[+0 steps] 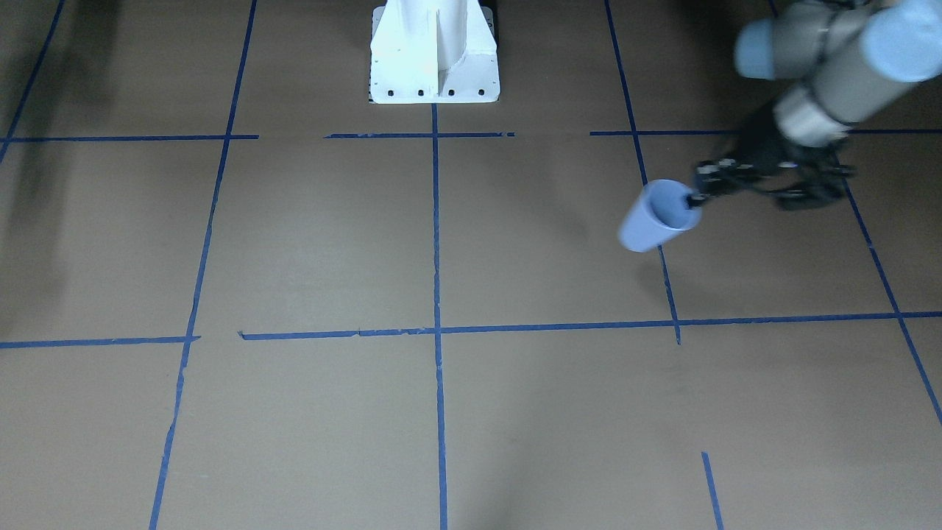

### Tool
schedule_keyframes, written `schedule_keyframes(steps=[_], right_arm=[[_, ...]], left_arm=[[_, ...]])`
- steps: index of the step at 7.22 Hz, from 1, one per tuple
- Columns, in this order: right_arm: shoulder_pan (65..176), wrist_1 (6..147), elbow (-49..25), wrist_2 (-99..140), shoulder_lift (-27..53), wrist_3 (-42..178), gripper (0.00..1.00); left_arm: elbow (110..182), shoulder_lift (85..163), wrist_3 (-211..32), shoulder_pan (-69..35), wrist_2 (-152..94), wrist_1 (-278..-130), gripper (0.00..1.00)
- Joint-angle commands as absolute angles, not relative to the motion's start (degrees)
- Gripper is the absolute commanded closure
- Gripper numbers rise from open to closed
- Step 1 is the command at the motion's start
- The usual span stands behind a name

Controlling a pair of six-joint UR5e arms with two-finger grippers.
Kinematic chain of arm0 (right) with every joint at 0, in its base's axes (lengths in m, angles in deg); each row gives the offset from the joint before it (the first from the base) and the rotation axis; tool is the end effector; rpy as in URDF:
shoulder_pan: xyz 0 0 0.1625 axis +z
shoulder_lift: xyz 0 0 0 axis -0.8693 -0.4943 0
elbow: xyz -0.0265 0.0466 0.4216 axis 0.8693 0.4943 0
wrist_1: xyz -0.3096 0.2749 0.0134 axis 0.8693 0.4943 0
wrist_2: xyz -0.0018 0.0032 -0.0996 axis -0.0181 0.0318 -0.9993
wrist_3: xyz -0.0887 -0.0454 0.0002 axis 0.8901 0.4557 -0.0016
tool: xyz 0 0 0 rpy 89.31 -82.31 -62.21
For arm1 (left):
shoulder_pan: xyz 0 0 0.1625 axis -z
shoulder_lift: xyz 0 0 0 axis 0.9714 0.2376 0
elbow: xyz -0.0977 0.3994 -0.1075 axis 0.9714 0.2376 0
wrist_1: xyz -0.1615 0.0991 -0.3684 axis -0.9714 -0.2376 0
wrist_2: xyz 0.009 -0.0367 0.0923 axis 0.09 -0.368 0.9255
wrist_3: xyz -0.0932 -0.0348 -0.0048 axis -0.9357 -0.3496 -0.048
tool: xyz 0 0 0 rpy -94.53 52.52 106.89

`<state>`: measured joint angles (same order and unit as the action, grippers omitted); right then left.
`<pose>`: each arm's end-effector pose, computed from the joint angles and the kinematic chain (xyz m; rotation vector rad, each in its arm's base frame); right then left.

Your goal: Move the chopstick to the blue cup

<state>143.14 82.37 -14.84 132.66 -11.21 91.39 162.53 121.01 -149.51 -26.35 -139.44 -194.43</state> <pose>0.0026 -0.4764 0.6285 0.1503 -0.7900 -0.2978 0.3142 -0.4764 0.3237 -0.1293 1.0716 -0.2238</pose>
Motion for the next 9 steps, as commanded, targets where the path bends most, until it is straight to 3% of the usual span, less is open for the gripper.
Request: schedule_keyframes(steps=[1, 2, 7, 8, 9], right_arm=[[141.3, 82.3, -15.1, 132.7, -11.0, 91.7, 0.0], [141.0, 78.4, -14.6, 132.7, -11.2, 91.3, 0.0], [140.1, 75.5, -14.9, 132.8, -11.8, 90.5, 0.0], [140.2, 75.5, -14.9, 132.8, -11.6, 90.0, 0.01], [140.2, 75.6, -15.0, 133.1, -11.4, 90.0, 0.01]], left_arm=[[155.5, 141.9, -158.6, -39.3, -124.8, -180.0, 1.0], [152.3, 145.8, -158.9, -39.9, -124.5, -179.7, 1.0], [145.9, 150.9, -158.7, -41.6, -124.4, -180.3, 1.0], [144.7, 151.2, -158.6, -41.9, -124.4, -181.9, 0.98], [144.5, 151.1, -158.6, -42.2, -124.1, -182.6, 0.9]])
